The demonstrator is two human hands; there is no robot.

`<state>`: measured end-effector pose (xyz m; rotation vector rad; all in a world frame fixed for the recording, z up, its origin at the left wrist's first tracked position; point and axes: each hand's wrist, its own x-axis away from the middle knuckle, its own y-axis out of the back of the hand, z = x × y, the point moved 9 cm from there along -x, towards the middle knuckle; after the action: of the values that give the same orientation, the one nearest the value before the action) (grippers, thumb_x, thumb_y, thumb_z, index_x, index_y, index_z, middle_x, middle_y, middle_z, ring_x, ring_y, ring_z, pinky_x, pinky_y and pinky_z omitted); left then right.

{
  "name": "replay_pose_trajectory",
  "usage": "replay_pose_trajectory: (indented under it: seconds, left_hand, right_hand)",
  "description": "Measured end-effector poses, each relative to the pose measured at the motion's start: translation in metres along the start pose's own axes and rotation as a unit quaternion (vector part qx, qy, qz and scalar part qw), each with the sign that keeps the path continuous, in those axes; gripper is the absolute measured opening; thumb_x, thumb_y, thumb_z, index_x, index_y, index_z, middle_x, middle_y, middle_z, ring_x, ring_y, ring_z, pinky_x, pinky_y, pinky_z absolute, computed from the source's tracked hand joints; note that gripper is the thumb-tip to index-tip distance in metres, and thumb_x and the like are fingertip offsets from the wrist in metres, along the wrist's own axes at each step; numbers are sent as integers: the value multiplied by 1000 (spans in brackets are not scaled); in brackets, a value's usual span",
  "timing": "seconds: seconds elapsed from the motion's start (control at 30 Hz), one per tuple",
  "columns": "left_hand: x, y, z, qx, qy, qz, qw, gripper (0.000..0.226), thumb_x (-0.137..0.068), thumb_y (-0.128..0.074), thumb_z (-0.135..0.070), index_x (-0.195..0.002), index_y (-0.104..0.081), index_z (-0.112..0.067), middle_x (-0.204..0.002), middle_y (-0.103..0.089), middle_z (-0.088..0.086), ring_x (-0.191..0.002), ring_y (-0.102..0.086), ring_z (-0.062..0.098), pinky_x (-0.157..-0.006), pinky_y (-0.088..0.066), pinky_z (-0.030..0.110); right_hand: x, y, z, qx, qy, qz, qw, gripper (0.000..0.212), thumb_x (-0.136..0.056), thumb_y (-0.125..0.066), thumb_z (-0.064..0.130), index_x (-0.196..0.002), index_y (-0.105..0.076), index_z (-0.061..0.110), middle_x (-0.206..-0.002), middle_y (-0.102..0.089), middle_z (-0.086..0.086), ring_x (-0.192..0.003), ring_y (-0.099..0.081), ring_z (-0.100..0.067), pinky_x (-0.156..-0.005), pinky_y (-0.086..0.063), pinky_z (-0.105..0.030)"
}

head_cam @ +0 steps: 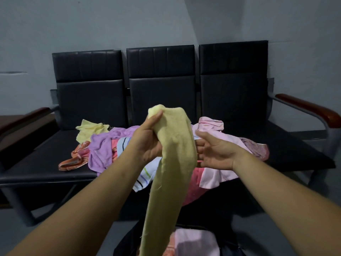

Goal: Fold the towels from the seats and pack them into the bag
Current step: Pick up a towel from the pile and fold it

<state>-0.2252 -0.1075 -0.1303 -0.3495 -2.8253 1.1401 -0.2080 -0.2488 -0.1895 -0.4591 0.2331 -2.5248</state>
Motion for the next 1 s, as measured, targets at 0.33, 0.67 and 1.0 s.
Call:
replay_pose_trajectory:
  seconds: [0.33, 0.67, 1.0]
  left_hand:
    - [6, 57, 8, -303, 38, -3, 952, 42, -98, -51, -52, -111, -72, -19, -103, -75, 3, -97, -71, 19, -95, -53, 41]
    - [-3, 83, 40, -302, 11, 11, 953, 32, -86, -74, -29, -113, -71, -13, -98, -71, 5, -90, -62, 15, -82, -42, 28]
    - [5, 90, 38, -104, 89, -79, 987, 46, -82, -68, -29, -119, -69, -1, -112, -73, 17, -98, -72, 29, -84, -60, 40]
  right_hand:
    - [-26, -27, 47, -146, 133, -60, 978, 45, -89, -69, 10, -129, -60, -6, -120, -65, -20, -112, -63, -28, -98, -55, -42]
    - [-35, -14, 49, -129, 132, -117, 976, 15, -90, -69, 7, -104, -67, 1, -87, -73, -13, -75, -73, -20, -65, -62, -33]
    - [-49, 8, 17, -88, 124, -135, 979, 17, -95, -65, 13, -106, -69, 2, -89, -74, -10, -85, -71, -24, -65, -59, -30]
